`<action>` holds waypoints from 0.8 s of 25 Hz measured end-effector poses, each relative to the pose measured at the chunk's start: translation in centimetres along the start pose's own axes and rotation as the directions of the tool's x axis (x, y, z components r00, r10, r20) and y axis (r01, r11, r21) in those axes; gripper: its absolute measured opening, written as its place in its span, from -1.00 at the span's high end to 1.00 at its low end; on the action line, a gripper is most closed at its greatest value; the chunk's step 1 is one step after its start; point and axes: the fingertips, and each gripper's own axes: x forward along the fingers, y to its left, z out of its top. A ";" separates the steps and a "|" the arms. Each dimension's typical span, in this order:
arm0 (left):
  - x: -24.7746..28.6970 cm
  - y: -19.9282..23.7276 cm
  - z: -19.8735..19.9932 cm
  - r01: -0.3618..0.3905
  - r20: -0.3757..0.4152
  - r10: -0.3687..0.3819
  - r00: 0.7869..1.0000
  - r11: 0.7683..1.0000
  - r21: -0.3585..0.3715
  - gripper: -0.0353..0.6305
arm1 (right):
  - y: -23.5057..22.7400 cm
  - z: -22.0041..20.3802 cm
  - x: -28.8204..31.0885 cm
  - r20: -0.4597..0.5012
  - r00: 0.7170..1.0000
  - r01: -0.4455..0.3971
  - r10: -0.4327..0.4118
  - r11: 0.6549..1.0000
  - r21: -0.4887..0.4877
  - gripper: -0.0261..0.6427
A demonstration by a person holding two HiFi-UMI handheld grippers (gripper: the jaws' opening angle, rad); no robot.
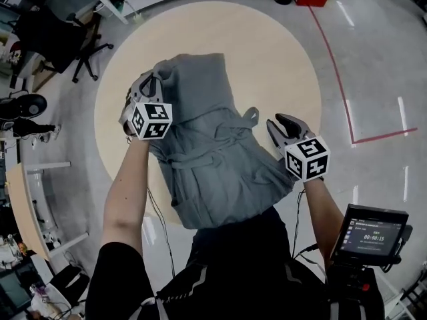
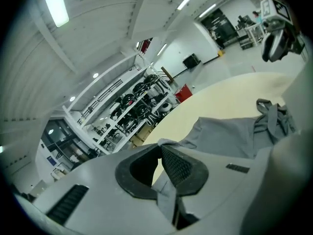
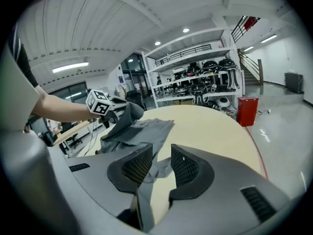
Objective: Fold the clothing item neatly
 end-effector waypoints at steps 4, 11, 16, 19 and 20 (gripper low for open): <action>0.9 -2.8 1.7 0.025 -0.011 -0.025 1.000 0.999 0.026 0.82 | -0.6 0.7 0.0 -0.004 1.000 -0.010 0.010 1.000 -0.009 0.63; -7.2 2.5 -11.7 -0.073 -0.118 0.074 0.990 0.997 0.007 0.82 | 13.8 5.4 6.3 -0.049 0.989 -0.150 0.143 0.966 -0.210 0.63; -6.6 -2.7 -11.2 0.013 -0.157 0.009 0.988 0.990 0.138 0.82 | 13.3 4.6 6.1 -0.054 0.988 -0.152 0.145 0.971 -0.184 0.63; -6.4 -4.5 -11.0 0.049 -0.161 -0.016 0.987 0.978 0.204 0.82 | 13.3 4.5 6.1 -0.054 0.988 -0.155 0.147 0.971 -0.185 0.63; -6.4 -4.9 -10.9 0.056 -0.159 -0.020 0.987 0.973 0.225 0.82 | 13.3 4.4 6.1 -0.053 0.988 -0.154 0.146 0.971 -0.185 0.63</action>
